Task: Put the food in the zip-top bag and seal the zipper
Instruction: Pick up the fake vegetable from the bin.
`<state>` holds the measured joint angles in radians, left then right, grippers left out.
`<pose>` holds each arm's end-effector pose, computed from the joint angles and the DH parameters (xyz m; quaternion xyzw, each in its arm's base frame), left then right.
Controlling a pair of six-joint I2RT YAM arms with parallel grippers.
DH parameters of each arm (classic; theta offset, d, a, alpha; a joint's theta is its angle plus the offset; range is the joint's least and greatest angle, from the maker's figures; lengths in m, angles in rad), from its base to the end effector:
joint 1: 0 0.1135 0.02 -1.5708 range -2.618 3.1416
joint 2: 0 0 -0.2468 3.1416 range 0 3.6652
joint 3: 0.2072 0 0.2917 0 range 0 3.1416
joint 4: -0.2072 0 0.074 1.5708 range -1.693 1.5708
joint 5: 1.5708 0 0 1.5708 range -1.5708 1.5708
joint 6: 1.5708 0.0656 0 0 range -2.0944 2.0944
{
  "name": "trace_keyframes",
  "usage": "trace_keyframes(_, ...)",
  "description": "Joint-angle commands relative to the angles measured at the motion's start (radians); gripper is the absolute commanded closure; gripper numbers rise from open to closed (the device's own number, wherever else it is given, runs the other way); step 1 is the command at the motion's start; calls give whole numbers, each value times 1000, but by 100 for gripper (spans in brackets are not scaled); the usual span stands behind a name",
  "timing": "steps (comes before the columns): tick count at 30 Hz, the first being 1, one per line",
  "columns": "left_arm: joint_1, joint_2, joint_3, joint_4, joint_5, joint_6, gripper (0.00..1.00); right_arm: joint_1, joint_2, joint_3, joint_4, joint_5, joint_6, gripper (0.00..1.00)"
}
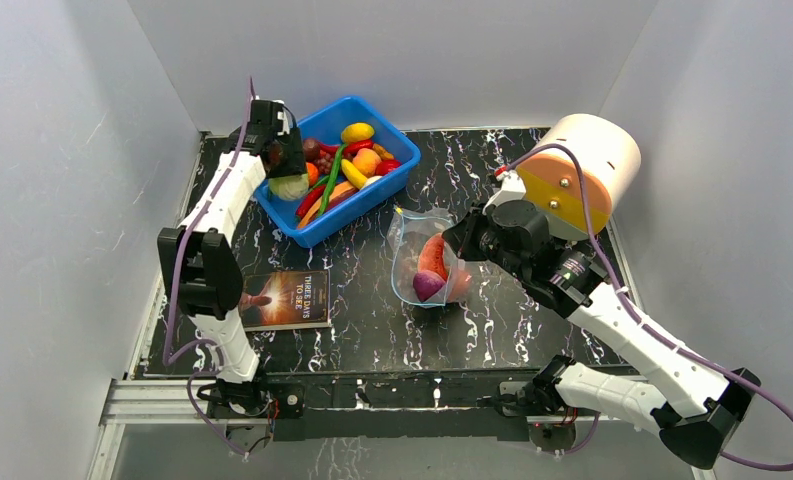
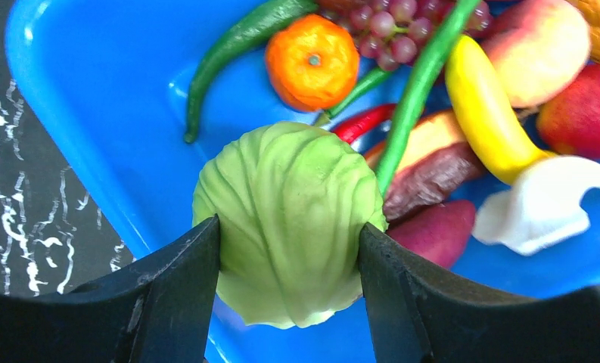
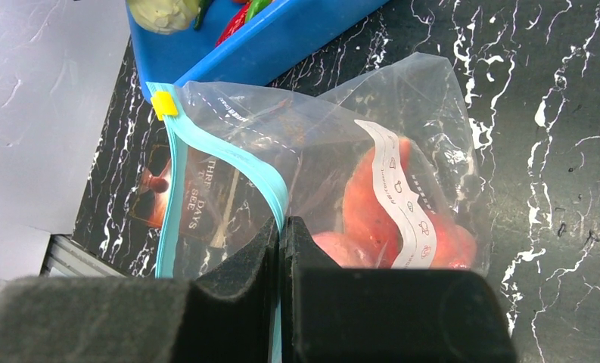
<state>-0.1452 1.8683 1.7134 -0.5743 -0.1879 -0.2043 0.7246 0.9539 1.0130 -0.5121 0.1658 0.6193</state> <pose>0.4835 -0.0583 0.2725 -0.0651 0.9072 0.0136 0.4154 0.2193 0.1797 0.3309 -0.0006 0.8461 0.2740 0.4573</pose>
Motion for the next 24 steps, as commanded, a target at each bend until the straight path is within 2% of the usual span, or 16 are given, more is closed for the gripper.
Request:
trace_keyframes(1,-5,-100,-56,19,135,-29,56,2,4,-17,76,1,24,100)
trace_keyframes(7,-7,-173,-122,34,226,-48,57,1,18,-22,82,-9,35,100)
trace_keyframes(17,-12,-303,-249,102,561,-130,60,2,60,-31,118,-26,64,100)
trace_keyframes(24,-17,-425,-344,157,698,-207,60,2,110,-17,148,-46,86,100)
